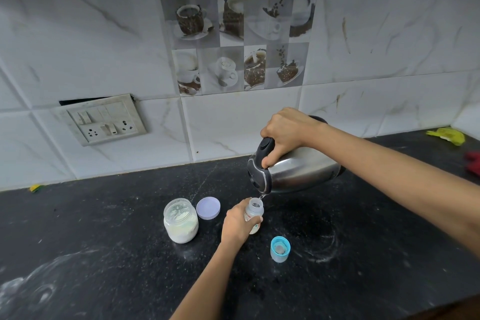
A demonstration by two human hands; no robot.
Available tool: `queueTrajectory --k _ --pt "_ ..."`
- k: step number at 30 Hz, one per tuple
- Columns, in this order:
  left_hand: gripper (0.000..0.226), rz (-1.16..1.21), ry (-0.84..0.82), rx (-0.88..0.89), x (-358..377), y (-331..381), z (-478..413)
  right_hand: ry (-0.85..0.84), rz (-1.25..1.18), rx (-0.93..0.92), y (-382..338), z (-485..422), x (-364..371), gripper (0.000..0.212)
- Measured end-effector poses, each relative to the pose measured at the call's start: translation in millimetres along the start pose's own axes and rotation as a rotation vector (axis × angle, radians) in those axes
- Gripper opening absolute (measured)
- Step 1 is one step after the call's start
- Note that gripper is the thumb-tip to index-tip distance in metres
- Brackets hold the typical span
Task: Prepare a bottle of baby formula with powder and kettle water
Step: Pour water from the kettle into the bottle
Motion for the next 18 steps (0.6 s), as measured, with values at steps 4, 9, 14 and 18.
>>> queueTrajectory --k 4,9,14,18 --pt "0.056 -0.008 0.001 0.001 0.8 0.7 -0.4 -0.016 0.007 -0.007 -1.6 -1.7 -0.5 0.067" --pt "0.055 0.005 0.007 0.013 0.9 2.7 -1.0 -0.029 0.03 -0.023 -2.9 -5.8 0.9 0.067" --pt "0.056 0.002 0.001 0.009 0.1 3.4 -2.7 -0.023 0.034 -0.032 -1.5 -7.7 2.0 0.067" --pt "0.056 -0.001 0.002 0.012 0.5 3.8 -2.3 -0.025 0.046 -0.039 -1.8 -8.1 0.3 0.066"
Point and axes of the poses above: each hand's wrist, its own z-axis away from the middle knuckle, its own x-axis out of the palm, y = z × x, the point moved 2 cm from there along -z, towards the middle knuckle, and after that the axes turned 7 degrees about y, right-handed, at the moved point
